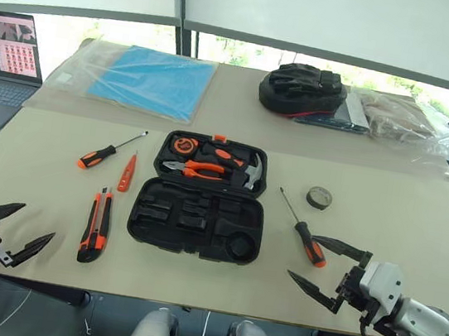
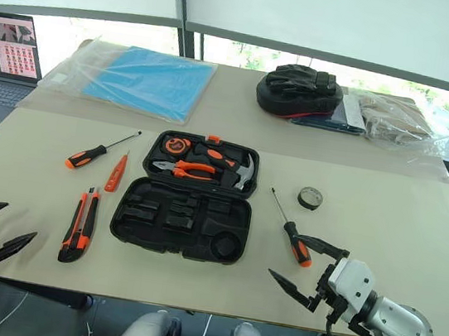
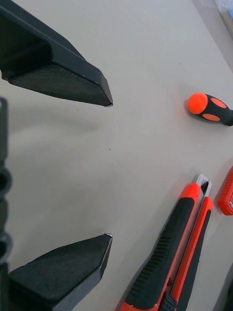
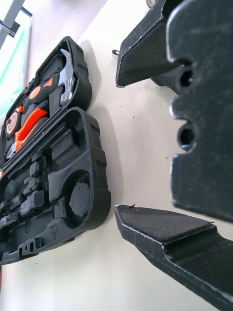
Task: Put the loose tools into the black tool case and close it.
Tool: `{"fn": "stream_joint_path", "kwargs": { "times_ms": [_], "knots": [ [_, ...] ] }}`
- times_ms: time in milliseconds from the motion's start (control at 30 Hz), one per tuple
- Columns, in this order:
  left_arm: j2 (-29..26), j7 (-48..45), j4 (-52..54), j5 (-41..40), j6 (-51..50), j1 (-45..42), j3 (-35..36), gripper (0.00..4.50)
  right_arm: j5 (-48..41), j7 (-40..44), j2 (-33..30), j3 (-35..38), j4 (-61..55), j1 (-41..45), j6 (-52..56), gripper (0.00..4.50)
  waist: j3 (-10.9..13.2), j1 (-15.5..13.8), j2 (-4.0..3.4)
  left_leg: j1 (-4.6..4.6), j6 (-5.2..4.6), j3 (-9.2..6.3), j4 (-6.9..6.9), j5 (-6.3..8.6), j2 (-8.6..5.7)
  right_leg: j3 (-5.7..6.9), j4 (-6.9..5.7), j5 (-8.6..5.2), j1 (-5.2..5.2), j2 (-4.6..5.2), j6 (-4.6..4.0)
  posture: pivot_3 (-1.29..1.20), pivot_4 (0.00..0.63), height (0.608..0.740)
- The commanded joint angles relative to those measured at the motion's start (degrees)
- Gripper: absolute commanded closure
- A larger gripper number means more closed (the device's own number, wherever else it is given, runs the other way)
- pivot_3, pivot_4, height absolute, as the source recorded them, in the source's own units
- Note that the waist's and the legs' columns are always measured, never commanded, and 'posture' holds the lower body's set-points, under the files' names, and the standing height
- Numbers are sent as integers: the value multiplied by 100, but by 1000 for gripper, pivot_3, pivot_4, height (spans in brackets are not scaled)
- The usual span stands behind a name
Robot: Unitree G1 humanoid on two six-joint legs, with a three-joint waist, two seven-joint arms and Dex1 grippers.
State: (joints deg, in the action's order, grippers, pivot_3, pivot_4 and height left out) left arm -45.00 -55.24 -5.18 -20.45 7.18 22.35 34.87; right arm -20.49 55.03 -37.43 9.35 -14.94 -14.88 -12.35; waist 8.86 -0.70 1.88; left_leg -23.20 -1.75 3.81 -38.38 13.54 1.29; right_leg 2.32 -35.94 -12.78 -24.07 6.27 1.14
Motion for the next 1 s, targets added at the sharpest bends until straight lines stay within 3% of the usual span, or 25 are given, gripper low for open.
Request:
{"fn": "stream_joint_path", "kwargs": {
  "times_ms": [33,133,300,433,600,733,833,1000],
  "knots": [
    [-93,73,189,-305,-507,74,278,0,-398,-76,267,-117,-217,327,20,23,0,1,1,0,0,0,0,0,0,0,0,0,0,0,0,0,150,740],
    [79,332,248,-762,-1401,216,557,0,-1348,-393,889,-302,-700,1010,440,23,-1,88,11,2,3,11,-3,1,35,-3,2,0,-3,-25,0,0,150,740],
    [228,885,544,-1286,-2704,389,994,0,-1253,-649,1335,-433,-782,1573,405,23,-7,101,22,5,23,9,-9,10,64,-5,-5,7,-6,-60,-29,0,150,740],
    [-47,1397,807,-1565,-3982,165,1075,0,-930,-570,1551,-636,-608,1565,97,23,-12,16,30,2,31,6,-20,16,64,-4,-7,10,-5,-64,-39,0,150,740],
    [-782,1481,523,-1536,-4704,-1303,403,0,-873,-376,1523,-705,-538,1360,58,23,-8,-105,23,4,41,-6,-47,12,72,15,-15,-1,-14,-75,-35,0,150,740],
    [-1276,1301,-779,-616,-4534,-3439,-1307,0,-839,-254,1443,-729,-463,1202,65,23,-12,-103,27,17,40,6,-47,11,61,-3,-15,7,3,-75,-35,0,150,740],
    [-1302,969,-1921,25,-4127,-4637,-2176,0,-832,-250,1424,-728,-458,1171,74,23,-17,-47,35,4,43,18,-46,8,55,-12,-20,19,-2,-93,-46,0,150,740],
    [-665,610,-4423,1167,-3121,-6880,-3397,0,-826,-300,1371,-709,-535,1008,113,23,-19,15,43,-8,49,57,-44,10,62,-7,-25,20,-10,-113,-54,0,150,740]
  ]
}}
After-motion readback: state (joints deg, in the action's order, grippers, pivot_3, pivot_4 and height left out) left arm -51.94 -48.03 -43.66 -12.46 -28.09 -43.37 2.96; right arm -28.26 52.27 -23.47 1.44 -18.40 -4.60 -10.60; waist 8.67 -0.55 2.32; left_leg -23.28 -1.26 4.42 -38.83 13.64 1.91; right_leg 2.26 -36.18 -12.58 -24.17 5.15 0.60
